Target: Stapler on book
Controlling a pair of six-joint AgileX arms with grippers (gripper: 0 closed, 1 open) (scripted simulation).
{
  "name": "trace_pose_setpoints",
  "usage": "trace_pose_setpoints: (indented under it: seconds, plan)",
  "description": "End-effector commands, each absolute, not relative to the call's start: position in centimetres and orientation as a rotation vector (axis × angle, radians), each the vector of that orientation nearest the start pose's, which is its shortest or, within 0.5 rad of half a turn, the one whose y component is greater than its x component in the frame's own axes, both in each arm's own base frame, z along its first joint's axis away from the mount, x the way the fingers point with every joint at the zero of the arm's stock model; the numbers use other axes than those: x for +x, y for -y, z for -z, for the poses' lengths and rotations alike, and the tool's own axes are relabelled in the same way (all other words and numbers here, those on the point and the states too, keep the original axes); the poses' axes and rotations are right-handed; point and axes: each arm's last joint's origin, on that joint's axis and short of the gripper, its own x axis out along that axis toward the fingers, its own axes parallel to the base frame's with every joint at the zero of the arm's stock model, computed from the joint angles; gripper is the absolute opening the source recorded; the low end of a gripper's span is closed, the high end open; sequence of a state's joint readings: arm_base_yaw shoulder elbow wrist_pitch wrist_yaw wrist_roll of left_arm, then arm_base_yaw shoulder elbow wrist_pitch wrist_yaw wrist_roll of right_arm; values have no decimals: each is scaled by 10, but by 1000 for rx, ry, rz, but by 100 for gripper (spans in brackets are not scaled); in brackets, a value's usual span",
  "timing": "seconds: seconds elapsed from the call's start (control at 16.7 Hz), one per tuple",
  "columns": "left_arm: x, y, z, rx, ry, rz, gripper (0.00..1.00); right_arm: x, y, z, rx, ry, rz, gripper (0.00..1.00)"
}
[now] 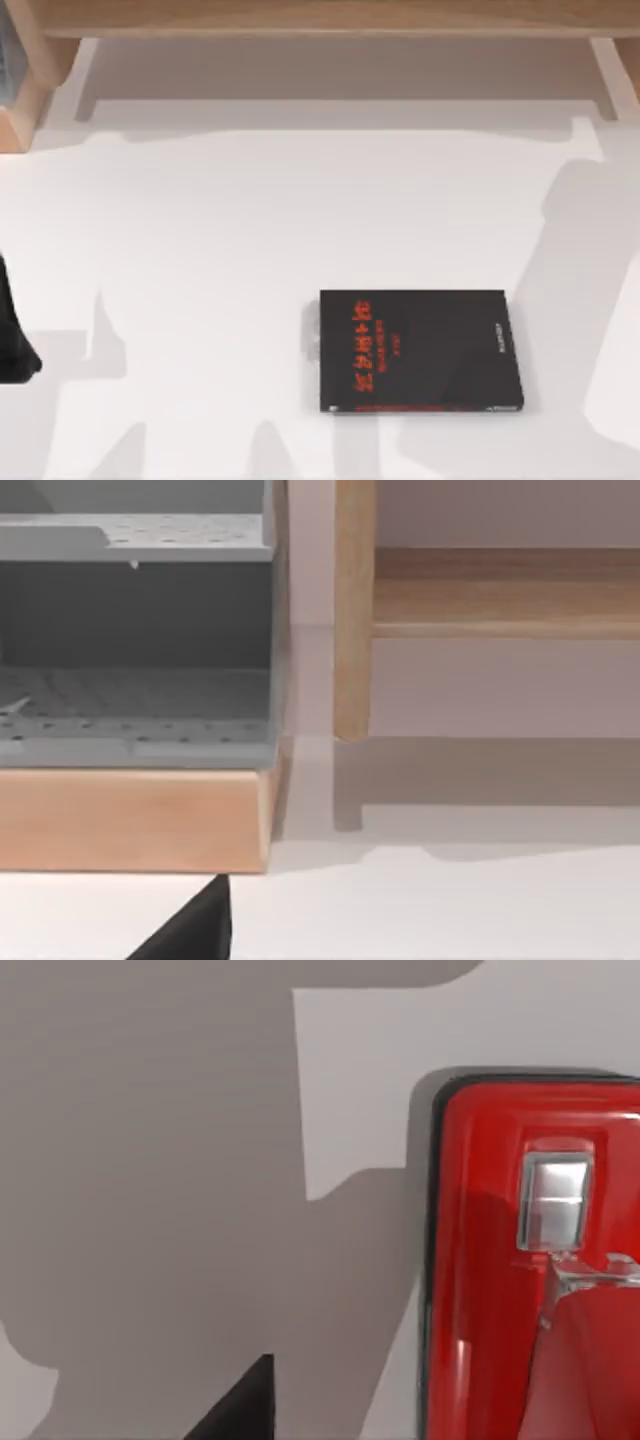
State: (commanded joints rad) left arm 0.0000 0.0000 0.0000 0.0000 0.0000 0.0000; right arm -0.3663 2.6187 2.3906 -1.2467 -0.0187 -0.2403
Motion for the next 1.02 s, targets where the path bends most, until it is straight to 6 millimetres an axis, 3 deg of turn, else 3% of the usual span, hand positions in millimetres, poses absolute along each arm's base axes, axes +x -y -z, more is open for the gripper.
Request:
trace_pose_setpoints:
  seconds: [0.54, 1.02]
  plan:
    - [106, 1, -160, 0, 0, 0, 100, 485, 178, -136, 83, -1469, 87, 2]
    - [106, 1, -160, 0, 0, 0, 100, 485, 178, -136, 83, -1469, 87, 0]
